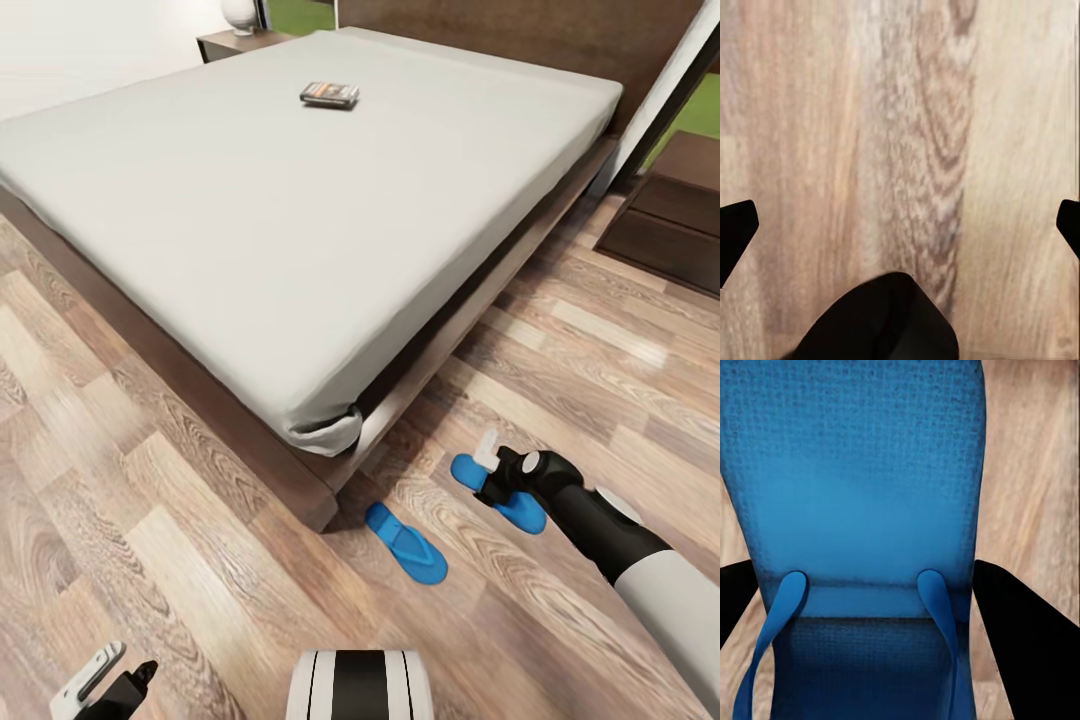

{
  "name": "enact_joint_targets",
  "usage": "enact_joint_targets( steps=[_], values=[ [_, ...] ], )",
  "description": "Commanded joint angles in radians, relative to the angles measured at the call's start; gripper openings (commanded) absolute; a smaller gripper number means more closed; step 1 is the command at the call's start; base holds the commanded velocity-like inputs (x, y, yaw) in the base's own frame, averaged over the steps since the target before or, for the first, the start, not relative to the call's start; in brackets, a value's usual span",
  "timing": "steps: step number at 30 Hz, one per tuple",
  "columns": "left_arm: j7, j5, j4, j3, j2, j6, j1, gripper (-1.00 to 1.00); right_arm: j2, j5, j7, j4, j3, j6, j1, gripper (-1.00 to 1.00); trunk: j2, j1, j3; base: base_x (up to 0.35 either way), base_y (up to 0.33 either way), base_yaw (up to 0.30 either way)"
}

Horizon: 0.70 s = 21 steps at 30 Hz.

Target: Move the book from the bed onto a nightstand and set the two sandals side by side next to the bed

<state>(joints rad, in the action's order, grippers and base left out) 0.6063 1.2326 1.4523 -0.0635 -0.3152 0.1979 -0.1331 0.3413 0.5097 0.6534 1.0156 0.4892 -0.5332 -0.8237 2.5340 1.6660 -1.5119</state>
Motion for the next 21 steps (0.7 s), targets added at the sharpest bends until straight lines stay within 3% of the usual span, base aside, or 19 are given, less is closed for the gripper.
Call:
enact_joint_targets(
  steps=[1,5,8,12,16,21],
  values=[
    [0.006,0.006,0.002,0.0,-0.001,0.002,0.0,1.0,0.0,0.009,0.006,0.002,0.002,0.0,0.0,-1.0,0.0,0.0,-0.001,0.123,0.0,0.011],
    [0.007,0.016,0.016,0.013,-0.001,0.001,0.0,1.0,-0.01,0.009,0.008,0.002,0.001,-0.004,-0.001,-1.0,0.0,0.0,-0.001,0.067,0.0,0.006],
    [0.007,0.024,0.048,0.023,0.0,0.012,0.0,1.0,-0.055,0.01,0.02,-0.018,-0.001,-0.019,-0.001,-1.0,0.001,0.001,-0.008,0.019,0.0,0.002],
    [0.008,0.047,0.063,0.028,0.0,0.027,0.0,1.0,-0.134,0.012,0.024,-0.058,-0.003,-0.085,-0.002,-1.0,0.002,0.003,-0.024,0.006,0.0,0.001],
    [0.013,0.057,0.069,0.029,-0.001,0.035,0.001,1.0,-0.181,0.011,0.022,-0.073,-0.005,-0.144,-0.002,-1.0,0.003,0.005,-0.039,0.001,0.0,0.0],
    [0.028,0.057,0.08,0.026,-0.001,0.035,0.001,1.0,-0.187,0.008,0.019,-0.071,-0.008,-0.15,-0.004,-1.0,0.003,0.005,-0.043,0.0,0.0,0.036]
  ],
)
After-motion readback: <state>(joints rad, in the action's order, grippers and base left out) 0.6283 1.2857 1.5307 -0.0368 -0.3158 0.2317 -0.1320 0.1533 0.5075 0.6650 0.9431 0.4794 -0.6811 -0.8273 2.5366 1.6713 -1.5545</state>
